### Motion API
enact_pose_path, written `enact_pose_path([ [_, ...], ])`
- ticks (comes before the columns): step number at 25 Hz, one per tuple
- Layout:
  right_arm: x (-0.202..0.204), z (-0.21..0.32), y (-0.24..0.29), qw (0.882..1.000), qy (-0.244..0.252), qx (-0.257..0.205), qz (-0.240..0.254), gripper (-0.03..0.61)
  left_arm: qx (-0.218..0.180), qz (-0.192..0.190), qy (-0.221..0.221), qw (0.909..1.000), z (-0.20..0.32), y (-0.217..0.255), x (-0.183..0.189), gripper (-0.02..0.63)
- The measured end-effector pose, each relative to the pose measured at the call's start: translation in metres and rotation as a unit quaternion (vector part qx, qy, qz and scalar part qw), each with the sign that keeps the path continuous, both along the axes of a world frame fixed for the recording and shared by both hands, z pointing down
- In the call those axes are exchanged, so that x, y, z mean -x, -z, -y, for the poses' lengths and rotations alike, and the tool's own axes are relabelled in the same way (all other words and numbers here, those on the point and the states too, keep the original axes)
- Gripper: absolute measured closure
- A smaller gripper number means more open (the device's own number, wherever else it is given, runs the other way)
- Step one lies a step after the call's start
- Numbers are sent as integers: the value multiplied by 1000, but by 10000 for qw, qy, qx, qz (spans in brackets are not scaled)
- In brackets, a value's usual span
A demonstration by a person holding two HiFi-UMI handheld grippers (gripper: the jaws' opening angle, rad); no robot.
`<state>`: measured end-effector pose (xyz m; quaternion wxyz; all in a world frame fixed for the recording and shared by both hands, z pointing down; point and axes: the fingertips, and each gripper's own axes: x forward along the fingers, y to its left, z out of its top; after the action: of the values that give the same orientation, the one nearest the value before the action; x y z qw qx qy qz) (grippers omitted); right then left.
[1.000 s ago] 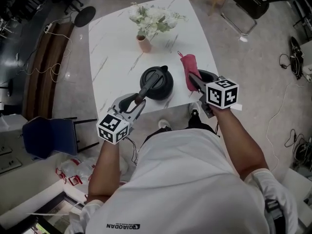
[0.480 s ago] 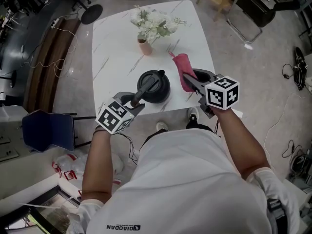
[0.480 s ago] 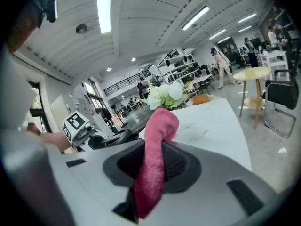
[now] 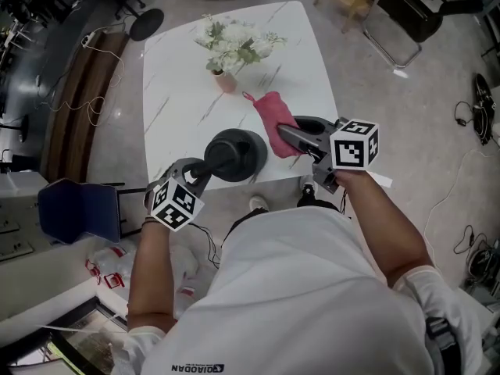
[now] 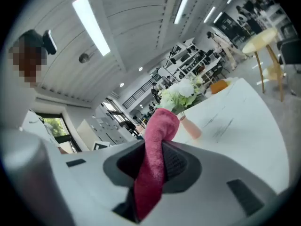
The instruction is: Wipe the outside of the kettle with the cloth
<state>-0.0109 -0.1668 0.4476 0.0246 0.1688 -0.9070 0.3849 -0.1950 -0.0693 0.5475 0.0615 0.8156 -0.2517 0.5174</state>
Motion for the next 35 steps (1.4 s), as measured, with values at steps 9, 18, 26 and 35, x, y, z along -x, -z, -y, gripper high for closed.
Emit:
enact_pose_path([
  [9, 42, -42, 29, 9694, 1186, 1093, 1851, 485, -595, -72, -259, 9979, 12, 3, -4, 514],
  [18, 48, -5, -38, 9821, 412, 1341, 1255, 486, -625, 3, -526, 9967, 19, 3, -6, 512],
  [26, 48, -2, -94, 9954, 428, 432, -735, 488, -797, 104, -711, 9942, 16, 5, -9, 512],
  [35, 41, 7, -158, 9758, 183, 172, -2170, 489, -947, 91, -729, 9928, 14, 8, -10, 511],
])
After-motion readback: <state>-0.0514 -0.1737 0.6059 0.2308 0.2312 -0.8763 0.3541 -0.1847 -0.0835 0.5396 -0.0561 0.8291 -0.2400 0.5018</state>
